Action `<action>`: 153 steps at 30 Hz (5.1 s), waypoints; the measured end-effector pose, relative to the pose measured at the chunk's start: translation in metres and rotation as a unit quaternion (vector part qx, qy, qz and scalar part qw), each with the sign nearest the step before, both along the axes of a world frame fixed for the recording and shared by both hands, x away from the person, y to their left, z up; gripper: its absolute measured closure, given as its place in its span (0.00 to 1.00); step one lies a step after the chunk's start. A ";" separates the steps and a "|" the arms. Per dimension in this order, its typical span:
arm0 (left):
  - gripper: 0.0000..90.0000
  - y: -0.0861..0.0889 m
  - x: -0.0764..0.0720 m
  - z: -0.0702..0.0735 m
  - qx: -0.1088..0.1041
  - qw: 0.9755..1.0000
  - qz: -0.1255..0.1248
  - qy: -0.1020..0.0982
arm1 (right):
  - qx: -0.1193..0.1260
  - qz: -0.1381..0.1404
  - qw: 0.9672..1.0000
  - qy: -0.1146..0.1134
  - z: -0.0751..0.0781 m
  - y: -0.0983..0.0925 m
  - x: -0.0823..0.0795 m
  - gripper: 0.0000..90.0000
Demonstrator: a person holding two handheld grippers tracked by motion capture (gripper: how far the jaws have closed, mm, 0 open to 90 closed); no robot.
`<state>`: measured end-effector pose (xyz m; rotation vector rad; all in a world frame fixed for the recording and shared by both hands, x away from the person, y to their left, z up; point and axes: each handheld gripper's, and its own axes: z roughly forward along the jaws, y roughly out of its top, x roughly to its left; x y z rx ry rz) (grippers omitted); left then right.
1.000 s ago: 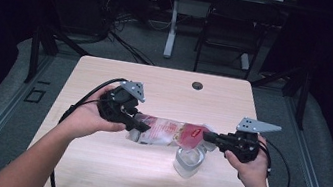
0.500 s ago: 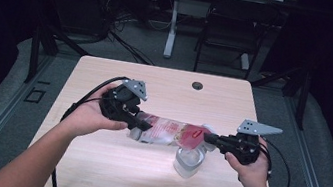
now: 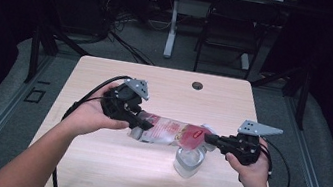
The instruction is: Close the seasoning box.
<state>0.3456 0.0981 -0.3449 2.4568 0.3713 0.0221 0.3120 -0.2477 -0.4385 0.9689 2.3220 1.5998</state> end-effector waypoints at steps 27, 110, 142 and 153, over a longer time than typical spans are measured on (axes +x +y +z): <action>0.79 -0.005 0.002 0.004 -0.003 1.000 -0.006 0.002 | 0.005 -0.003 1.000 0.006 -0.003 -0.004 0.000 1.00; 0.80 -0.008 0.003 0.005 -0.007 1.000 -0.011 0.003 | -0.009 -0.007 1.000 0.012 -0.009 -0.001 0.002 0.99; 0.80 -0.012 0.002 0.008 -0.010 1.000 -0.013 0.003 | -0.018 -0.004 1.000 0.015 -0.009 -0.002 0.002 0.99; 0.80 -0.013 0.003 0.009 -0.011 1.000 -0.013 0.003 | -0.023 -0.004 1.000 0.015 -0.009 -0.003 0.002 0.99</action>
